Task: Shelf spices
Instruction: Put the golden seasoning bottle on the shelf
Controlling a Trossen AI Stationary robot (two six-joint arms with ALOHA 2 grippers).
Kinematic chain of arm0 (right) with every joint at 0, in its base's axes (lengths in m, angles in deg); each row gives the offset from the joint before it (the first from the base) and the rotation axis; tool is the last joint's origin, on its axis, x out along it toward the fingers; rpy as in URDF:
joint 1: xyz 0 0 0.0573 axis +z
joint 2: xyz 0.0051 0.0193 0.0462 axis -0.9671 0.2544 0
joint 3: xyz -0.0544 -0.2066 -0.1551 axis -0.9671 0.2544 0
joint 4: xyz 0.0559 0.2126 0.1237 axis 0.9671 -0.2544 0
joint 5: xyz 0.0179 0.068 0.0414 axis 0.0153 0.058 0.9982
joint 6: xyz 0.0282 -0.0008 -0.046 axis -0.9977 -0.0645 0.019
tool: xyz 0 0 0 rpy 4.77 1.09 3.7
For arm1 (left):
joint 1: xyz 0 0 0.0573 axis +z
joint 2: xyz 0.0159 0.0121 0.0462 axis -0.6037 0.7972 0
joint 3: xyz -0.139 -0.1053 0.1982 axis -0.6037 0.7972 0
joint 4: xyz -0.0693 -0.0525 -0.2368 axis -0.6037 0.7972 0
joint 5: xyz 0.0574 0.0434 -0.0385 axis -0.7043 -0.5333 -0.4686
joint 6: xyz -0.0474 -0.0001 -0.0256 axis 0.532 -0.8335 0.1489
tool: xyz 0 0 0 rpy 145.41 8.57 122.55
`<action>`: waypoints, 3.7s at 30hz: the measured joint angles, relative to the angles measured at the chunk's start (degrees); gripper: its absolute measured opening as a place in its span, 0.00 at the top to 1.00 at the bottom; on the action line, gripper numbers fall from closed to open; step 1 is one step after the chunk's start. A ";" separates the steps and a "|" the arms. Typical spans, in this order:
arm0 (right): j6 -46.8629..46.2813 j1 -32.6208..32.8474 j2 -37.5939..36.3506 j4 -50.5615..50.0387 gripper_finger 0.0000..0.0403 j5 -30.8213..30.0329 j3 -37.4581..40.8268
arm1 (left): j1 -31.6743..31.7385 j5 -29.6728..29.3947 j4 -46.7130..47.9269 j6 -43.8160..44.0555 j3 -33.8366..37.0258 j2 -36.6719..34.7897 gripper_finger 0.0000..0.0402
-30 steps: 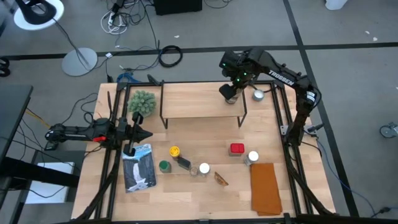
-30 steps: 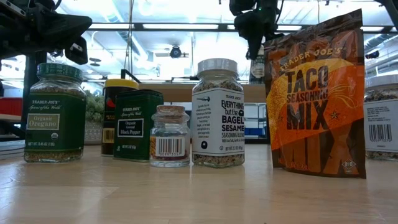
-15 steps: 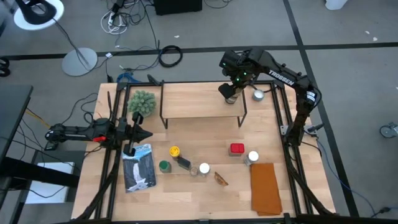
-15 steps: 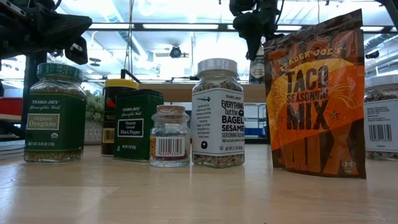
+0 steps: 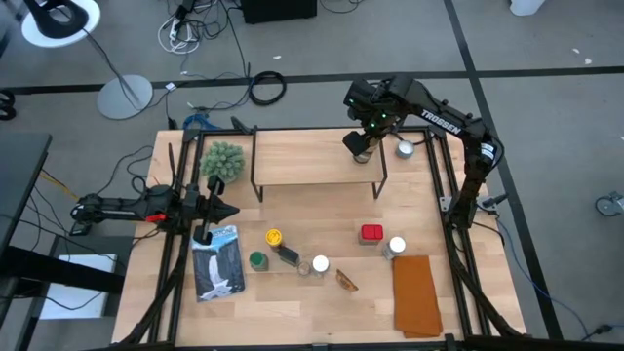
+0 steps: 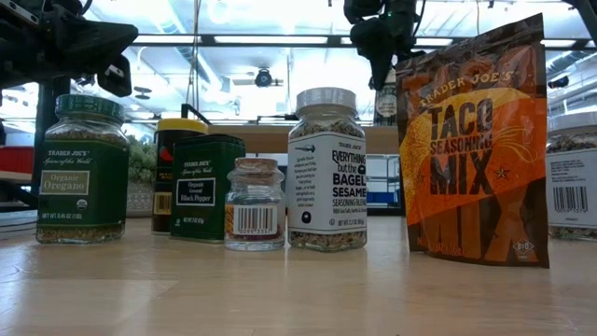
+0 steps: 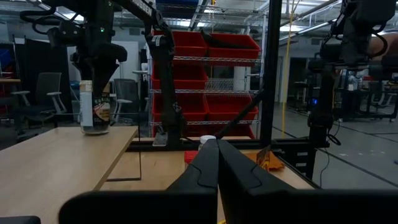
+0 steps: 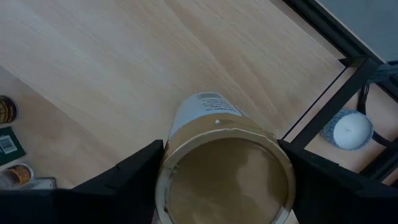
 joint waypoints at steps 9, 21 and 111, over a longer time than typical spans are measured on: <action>-0.10 0.02 0.04 0.00 0.18 0.22 0.04 | -0.01 -0.01 0.01 0.00 -0.01 0.00 0.99; -0.38 -0.39 -0.04 -0.02 0.02 0.15 0.04 | -0.01 -0.01 0.01 -0.01 -0.01 0.00 0.99; -37.41 39.89 -24.39 53.30 0.87 -57.10 54.73 | 0.00 -0.01 0.05 0.01 -0.01 0.00 0.99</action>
